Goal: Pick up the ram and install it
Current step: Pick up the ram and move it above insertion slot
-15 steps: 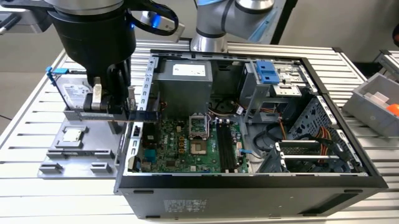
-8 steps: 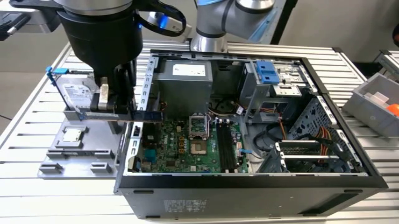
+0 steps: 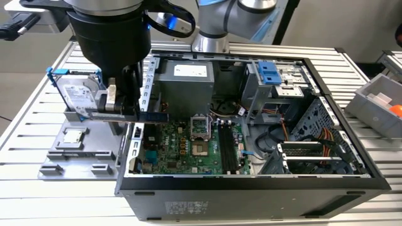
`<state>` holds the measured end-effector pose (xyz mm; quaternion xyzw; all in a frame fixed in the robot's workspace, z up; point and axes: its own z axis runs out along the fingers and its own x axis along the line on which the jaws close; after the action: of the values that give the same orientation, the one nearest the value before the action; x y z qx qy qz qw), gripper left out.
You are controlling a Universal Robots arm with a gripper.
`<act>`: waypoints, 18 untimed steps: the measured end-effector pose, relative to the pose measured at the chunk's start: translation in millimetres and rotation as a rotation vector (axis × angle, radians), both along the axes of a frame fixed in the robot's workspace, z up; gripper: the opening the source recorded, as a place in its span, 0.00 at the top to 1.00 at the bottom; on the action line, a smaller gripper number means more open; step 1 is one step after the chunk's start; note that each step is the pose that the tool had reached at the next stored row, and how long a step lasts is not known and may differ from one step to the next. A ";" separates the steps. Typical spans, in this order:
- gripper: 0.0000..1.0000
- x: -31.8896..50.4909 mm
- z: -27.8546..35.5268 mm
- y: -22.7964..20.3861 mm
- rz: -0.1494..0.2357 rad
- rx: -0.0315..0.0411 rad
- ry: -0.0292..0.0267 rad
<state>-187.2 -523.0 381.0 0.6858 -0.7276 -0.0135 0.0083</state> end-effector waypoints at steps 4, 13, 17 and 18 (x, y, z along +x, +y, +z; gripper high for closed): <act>1.00 4.7 0.0 0.0 -0.008 0.0000 0.0009; 1.00 20.1 0.0 0.0 -0.008 0.0000 0.0026; 1.00 26.9 0.0 0.0 -0.008 0.0000 0.0032; 1.00 28.6 0.0 0.0 -0.008 -0.0001 0.0034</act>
<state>-158.6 -523.0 381.0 0.6830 -0.7302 -0.0146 0.0095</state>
